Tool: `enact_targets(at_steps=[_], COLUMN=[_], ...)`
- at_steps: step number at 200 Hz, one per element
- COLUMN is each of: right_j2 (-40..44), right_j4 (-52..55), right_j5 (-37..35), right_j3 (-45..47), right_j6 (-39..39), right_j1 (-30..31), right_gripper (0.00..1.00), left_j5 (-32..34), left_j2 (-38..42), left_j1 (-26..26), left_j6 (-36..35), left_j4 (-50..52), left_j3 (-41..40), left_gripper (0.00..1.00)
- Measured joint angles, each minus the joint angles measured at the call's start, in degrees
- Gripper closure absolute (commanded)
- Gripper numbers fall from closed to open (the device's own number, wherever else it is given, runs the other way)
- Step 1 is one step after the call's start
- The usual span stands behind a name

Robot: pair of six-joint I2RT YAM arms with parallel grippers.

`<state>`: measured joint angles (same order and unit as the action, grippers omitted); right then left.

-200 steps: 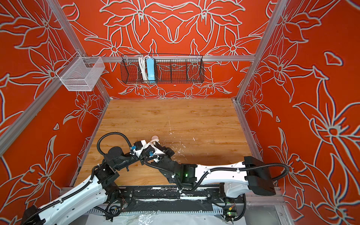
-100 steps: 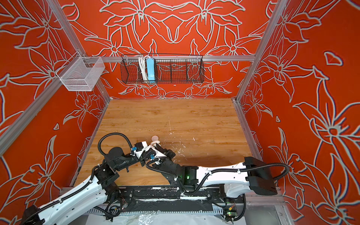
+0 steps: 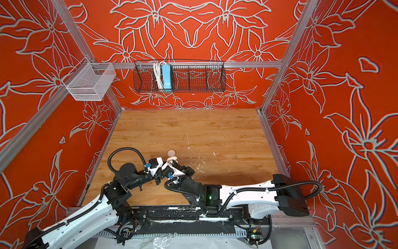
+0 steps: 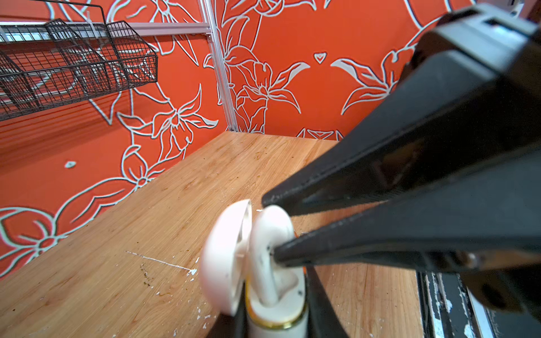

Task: Insert wireless bluetooth earbuds into charging case
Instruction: Insert the wireless bluetooth earbud into the charging case.

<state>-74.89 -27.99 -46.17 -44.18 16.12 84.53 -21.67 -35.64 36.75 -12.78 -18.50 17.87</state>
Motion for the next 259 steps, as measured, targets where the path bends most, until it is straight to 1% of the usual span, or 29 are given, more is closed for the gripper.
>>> enact_targets(at_steps=[130, 139, 147, 155, 169, 183, 208, 236, 259], right_j2=[-1.4, -1.3, -1.2, -1.0, -0.3, 0.3, 1.4, 5.6, 10.0], right_j4=[-0.9, -0.7, -0.4, -0.2, 0.0, 0.7, 2.5, 3.5, 4.2], right_j5=[-1.1, -1.1, -1.0, -0.2, 2.8, 5.6, 8.1, 8.0, 6.6], right_j3=[0.0, 0.0, 0.0, 0.1, 0.3, 0.8, 1.8, 3.3, 3.8], right_j6=[2.3, 2.1, 1.9, 1.7, 1.4, 1.2, 1.2, 1.2, 1.2], right_j1=[1.2, 1.2, 1.2, 1.2, 2.6, 4.1, 4.9, 4.8, 4.8], right_gripper=[1.00, 0.86, 0.76, 0.69, 0.63, 0.59, 0.57, 0.56, 0.56], left_j5=[0.6, 0.6, 0.5, 0.9, 2.0, 2.6, 2.8, 3.0, 2.9], left_j2=[0.0, 0.0, 0.0, 0.0, -0.3, -0.3, -0.2, -0.2, -0.1], left_j1=[0.0, 0.0, 0.0, 0.0, -0.2, -0.4, -0.4, -0.4, -0.4], left_j6=[0.0, 0.0, 0.0, 0.0, 0.2, 0.2, 0.2, 0.2, 0.2], left_j4=[0.7, 0.8, 0.9, 1.0, 0.9, 0.2, -0.7, -1.2, -1.5], left_j3=[-0.1, -0.1, -0.1, -0.1, -0.1, -0.1, -0.1, -0.1, -0.1], left_gripper=[1.00, 1.00, 1.00, 1.00, 1.00, 1.00, 1.00, 1.00, 1.00])
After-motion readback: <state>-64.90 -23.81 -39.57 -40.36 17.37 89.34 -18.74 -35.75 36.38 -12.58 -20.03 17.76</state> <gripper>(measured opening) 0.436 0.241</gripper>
